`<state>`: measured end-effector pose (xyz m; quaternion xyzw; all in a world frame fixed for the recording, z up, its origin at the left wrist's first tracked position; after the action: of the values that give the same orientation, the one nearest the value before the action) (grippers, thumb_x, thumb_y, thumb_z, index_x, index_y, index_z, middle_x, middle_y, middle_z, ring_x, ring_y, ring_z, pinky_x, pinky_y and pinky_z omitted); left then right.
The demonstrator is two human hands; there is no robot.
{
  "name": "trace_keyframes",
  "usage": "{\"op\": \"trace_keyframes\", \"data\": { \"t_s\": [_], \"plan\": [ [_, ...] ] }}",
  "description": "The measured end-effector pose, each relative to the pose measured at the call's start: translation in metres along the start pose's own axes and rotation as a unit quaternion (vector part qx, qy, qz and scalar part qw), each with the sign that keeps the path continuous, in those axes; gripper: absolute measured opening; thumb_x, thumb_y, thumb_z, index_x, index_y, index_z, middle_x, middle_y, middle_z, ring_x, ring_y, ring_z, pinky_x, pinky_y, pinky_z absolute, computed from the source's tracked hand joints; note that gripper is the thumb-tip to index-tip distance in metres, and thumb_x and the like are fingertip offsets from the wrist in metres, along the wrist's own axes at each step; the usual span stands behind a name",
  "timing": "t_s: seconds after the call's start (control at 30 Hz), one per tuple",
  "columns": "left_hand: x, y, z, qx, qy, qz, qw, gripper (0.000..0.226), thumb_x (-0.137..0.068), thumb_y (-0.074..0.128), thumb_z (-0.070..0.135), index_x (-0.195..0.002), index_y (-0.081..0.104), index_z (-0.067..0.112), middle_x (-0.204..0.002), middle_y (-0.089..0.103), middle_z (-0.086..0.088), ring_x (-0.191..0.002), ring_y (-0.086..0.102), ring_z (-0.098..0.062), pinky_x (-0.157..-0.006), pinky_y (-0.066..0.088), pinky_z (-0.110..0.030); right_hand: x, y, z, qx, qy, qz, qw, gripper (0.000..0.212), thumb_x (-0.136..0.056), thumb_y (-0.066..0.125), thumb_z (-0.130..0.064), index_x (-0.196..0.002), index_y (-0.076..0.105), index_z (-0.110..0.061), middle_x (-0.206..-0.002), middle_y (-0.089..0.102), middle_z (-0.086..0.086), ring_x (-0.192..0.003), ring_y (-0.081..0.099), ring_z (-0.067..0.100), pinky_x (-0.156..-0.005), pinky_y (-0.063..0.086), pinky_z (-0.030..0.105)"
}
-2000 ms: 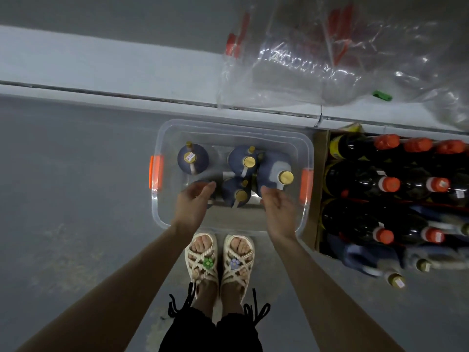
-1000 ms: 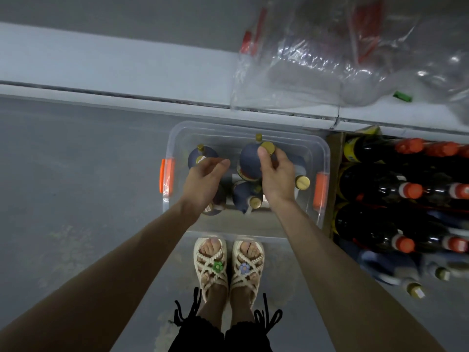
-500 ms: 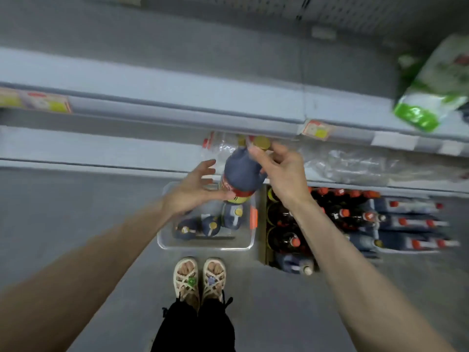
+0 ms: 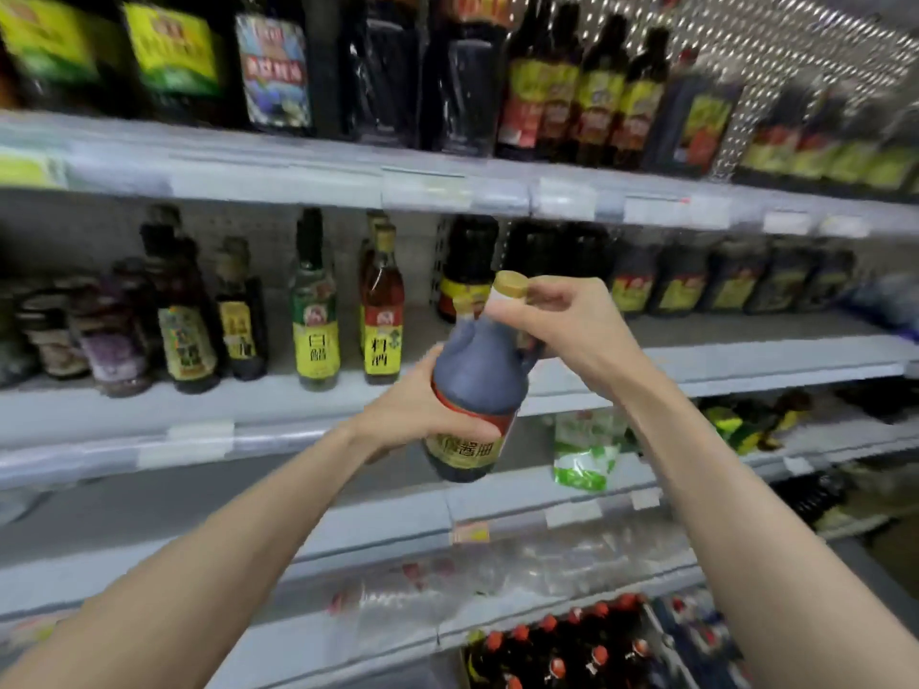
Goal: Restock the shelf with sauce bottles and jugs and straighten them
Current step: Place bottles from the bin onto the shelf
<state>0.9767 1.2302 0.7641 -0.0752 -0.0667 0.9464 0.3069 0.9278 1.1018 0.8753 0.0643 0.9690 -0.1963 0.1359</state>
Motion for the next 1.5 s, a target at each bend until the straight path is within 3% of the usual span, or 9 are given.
{"op": "trace_keyframes", "data": {
  "t_s": [0.13, 0.27, 0.43, 0.6, 0.73, 0.97, 1.2, 1.33, 1.5],
  "plan": [
    [-0.013, 0.026, 0.081, 0.005, 0.066, 0.008, 0.998, 0.090, -0.037, 0.090, 0.028, -0.119, 0.052, 0.034, -0.114, 0.069, 0.010, -0.104, 0.065, -0.005, -0.083, 0.054, -0.024, 0.003, -0.057, -0.048, 0.007, -0.055, 0.013, 0.998, 0.005, -0.085, 0.072, -0.015, -0.082, 0.071, -0.011, -0.060, 0.063, -0.010, -0.059, 0.057, 0.002, -0.056, 0.046, 0.027],
    [-0.024, 0.066, 0.131, -0.009, 0.100, 0.022, 0.995, 0.092, -0.039, 0.089, 0.031, -0.124, 0.053, 0.028, -0.114, 0.069, 0.003, -0.105, 0.066, -0.014, -0.092, 0.053, -0.042, 0.017, -0.116, -0.061, -0.016, -0.087, 0.046, 0.995, 0.012, -0.086, 0.070, -0.018, -0.090, 0.071, -0.006, -0.077, 0.067, -0.001, -0.074, 0.061, 0.004, -0.064, 0.050, 0.025],
    [-0.043, 0.152, 0.178, 0.014, 0.123, 0.033, 0.992, 0.086, -0.044, 0.089, 0.027, -0.123, 0.054, 0.025, -0.108, 0.072, 0.003, -0.099, 0.068, -0.012, -0.085, 0.054, -0.035, 0.049, -0.196, -0.034, -0.110, -0.066, 0.067, 0.989, 0.018, -0.092, 0.060, -0.032, -0.106, 0.068, -0.025, -0.105, 0.073, -0.007, -0.100, 0.067, 0.009, -0.078, 0.054, 0.023],
    [-0.072, 0.264, 0.210, 0.045, 0.130, 0.055, 0.989, 0.093, -0.039, 0.092, 0.035, -0.124, 0.054, 0.022, -0.108, 0.072, -0.001, -0.099, 0.069, -0.020, -0.091, 0.053, -0.046, 0.082, -0.294, -0.006, -0.176, -0.025, 0.072, 0.981, 0.027, -0.094, 0.051, -0.045, -0.107, 0.065, -0.026, -0.105, 0.074, -0.002, -0.100, 0.069, 0.017, -0.092, 0.054, 0.040],
    [-0.098, 0.340, 0.234, 0.056, 0.134, 0.058, 0.988, 0.093, -0.038, 0.091, 0.037, -0.122, 0.054, 0.021, -0.105, 0.072, -0.001, -0.097, 0.070, -0.019, -0.089, 0.055, -0.044, 0.094, -0.372, 0.009, -0.201, -0.002, 0.096, 0.975, 0.036, -0.090, 0.051, -0.052, -0.107, 0.065, -0.024, -0.104, 0.074, 0.004, -0.100, 0.069, 0.023, -0.093, 0.053, 0.048],
    [-0.164, 0.430, 0.275, 0.047, 0.161, 0.005, 0.986, 0.074, -0.058, 0.090, 0.028, -0.122, 0.052, 0.024, -0.108, 0.071, -0.002, -0.098, 0.069, -0.018, -0.083, 0.057, -0.036, 0.085, -0.482, 0.027, -0.238, -0.020, 0.121, 0.963, 0.032, -0.095, 0.050, -0.046, -0.108, 0.065, -0.021, -0.101, 0.075, 0.004, -0.095, 0.070, 0.022, -0.082, 0.057, 0.039],
    [-0.249, 0.483, 0.272, 0.057, 0.181, 0.006, 0.982, 0.077, -0.060, 0.082, 0.036, -0.126, 0.047, 0.019, -0.109, 0.070, -0.005, -0.097, 0.070, -0.017, -0.081, 0.057, -0.035, 0.043, -0.560, 0.074, -0.240, -0.020, 0.139, 0.961, 0.037, -0.093, 0.054, -0.044, -0.113, 0.065, -0.015, -0.101, 0.074, 0.008, -0.097, 0.070, 0.026, -0.086, 0.056, 0.043],
    [-0.306, 0.500, 0.267, 0.060, 0.191, 0.009, 0.980, 0.080, -0.056, 0.085, 0.042, -0.123, 0.047, 0.019, -0.109, 0.069, -0.006, -0.096, 0.070, -0.017, -0.080, 0.058, -0.033, 0.008, -0.594, 0.101, -0.226, -0.025, 0.144, 0.963, 0.030, -0.092, 0.055, -0.046, -0.107, 0.066, -0.022, -0.101, 0.075, 0.005, -0.096, 0.070, 0.025, -0.086, 0.056, 0.043],
    [-0.381, 0.516, 0.274, 0.059, 0.197, 0.013, 0.979, 0.059, -0.066, 0.085, 0.029, -0.112, 0.048, 0.022, -0.104, 0.069, -0.004, -0.087, 0.070, -0.010, -0.069, 0.055, -0.023, -0.046, -0.641, 0.123, -0.217, -0.025, 0.159, 0.963, 0.038, -0.093, 0.053, -0.046, -0.115, 0.064, -0.017, -0.106, 0.073, 0.009, -0.098, 0.070, 0.027, -0.089, 0.055, 0.045]
  ]
}}
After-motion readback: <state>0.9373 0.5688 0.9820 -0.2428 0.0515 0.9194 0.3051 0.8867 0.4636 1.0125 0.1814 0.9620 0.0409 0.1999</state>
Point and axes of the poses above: each hand's wrist, its own x-axis away from the middle knuckle, its own y-axis out of the palm, z = x × y, the point moved 6 cm from there along -x, towards the middle knuckle
